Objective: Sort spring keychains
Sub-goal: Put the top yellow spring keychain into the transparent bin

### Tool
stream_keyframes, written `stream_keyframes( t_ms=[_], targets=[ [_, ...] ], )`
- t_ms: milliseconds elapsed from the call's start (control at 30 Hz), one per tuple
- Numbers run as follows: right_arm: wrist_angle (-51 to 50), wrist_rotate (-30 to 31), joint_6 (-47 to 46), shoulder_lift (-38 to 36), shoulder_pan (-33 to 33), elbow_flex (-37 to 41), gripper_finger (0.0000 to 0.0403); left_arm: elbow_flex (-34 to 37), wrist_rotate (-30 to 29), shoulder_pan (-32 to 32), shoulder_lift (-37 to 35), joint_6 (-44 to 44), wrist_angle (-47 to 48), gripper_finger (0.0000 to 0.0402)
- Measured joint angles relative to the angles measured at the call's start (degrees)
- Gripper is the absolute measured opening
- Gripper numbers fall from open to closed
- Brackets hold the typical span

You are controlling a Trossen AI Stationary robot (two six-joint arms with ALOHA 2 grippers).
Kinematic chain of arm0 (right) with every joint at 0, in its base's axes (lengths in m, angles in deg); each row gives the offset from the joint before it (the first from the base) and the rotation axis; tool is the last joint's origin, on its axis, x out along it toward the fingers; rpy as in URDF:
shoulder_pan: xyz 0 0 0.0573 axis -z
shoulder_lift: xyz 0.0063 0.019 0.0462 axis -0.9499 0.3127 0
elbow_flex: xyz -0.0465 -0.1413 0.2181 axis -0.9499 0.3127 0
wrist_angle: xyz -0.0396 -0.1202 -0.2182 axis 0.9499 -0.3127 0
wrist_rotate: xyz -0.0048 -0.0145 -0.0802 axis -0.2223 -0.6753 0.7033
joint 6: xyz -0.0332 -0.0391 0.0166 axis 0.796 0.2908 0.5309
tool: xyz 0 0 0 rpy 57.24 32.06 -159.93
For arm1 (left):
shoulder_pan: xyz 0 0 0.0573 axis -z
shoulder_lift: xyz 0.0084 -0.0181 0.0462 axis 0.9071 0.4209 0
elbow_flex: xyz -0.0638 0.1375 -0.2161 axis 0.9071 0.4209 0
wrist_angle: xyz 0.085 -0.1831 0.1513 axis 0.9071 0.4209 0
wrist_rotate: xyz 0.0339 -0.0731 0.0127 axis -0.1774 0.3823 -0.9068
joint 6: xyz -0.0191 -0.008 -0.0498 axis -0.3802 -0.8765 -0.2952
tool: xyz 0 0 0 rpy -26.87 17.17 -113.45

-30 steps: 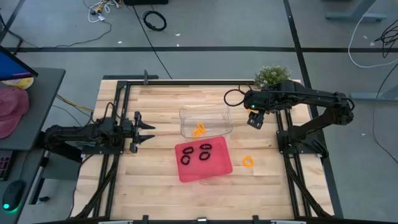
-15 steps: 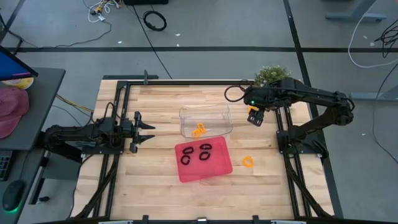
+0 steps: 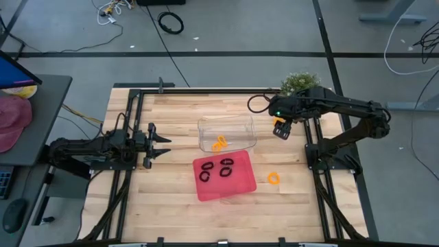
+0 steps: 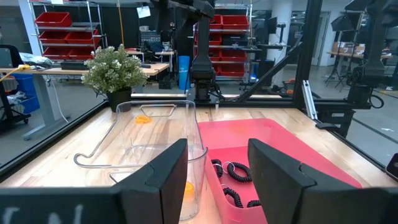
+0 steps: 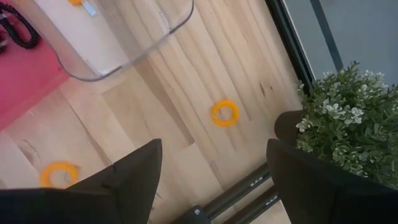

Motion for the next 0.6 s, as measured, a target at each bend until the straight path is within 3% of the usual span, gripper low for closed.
stream_keyframes(
  t_ms=[600],
  targets=[
    [4.2, -0.2, -1.1, -6.4, 0.0, 13.3, 0.0291, 0.0, 0.0, 0.0, 0.0, 0.0, 0.0, 0.0172]
  ],
)
